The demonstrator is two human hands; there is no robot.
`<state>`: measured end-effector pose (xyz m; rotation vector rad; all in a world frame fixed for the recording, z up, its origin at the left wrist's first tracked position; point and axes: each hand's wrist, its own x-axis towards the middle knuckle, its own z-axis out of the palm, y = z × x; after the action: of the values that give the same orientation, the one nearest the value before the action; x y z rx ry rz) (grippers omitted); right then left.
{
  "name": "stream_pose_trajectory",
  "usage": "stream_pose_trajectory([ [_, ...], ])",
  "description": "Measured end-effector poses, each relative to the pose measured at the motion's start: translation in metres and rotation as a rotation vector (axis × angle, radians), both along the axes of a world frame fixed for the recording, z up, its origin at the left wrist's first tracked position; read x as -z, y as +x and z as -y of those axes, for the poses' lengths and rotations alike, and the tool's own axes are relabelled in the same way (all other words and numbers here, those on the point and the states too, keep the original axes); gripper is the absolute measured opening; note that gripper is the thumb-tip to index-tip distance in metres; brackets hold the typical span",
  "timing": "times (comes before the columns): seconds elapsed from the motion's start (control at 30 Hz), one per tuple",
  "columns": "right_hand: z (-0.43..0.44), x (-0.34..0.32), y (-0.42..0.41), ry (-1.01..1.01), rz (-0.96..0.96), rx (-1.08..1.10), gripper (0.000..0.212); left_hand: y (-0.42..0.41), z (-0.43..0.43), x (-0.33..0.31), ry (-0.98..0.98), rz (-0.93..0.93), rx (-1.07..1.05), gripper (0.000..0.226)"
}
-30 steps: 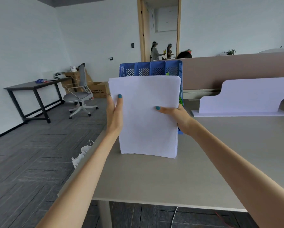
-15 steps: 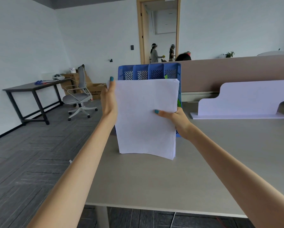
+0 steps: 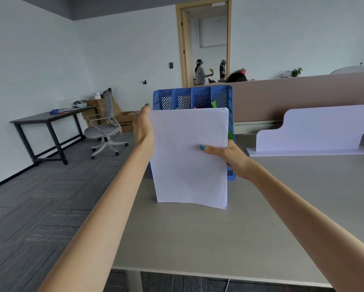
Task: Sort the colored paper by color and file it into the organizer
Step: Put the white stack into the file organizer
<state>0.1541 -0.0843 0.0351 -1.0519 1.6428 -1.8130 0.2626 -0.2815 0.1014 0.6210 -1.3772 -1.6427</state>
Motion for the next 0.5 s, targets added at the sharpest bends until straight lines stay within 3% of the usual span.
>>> stream_pose_trajectory([
  [0.07, -0.002, -0.004, -0.002, 0.001, -0.023, -0.016, 0.035, -0.001, 0.004, -0.001, -0.001, 0.015, -0.028, 0.068],
  [0.17, -0.004, -0.011, -0.002, 0.001, -0.051, -0.045, 0.037, 0.003, -0.009, -0.007, -0.019, -0.009, -0.1, 0.033],
  [0.43, -0.009, -0.033, -0.002, 0.231, -0.377, -0.127, 0.029, 0.003, -0.013, -0.006, -0.118, 0.051, -0.128, 0.027],
  [0.5, -0.009, -0.036, -0.004, 0.314, -0.46, -0.105, 0.035, -0.001, -0.013, -0.004, -0.167, 0.081, -0.14, 0.028],
])
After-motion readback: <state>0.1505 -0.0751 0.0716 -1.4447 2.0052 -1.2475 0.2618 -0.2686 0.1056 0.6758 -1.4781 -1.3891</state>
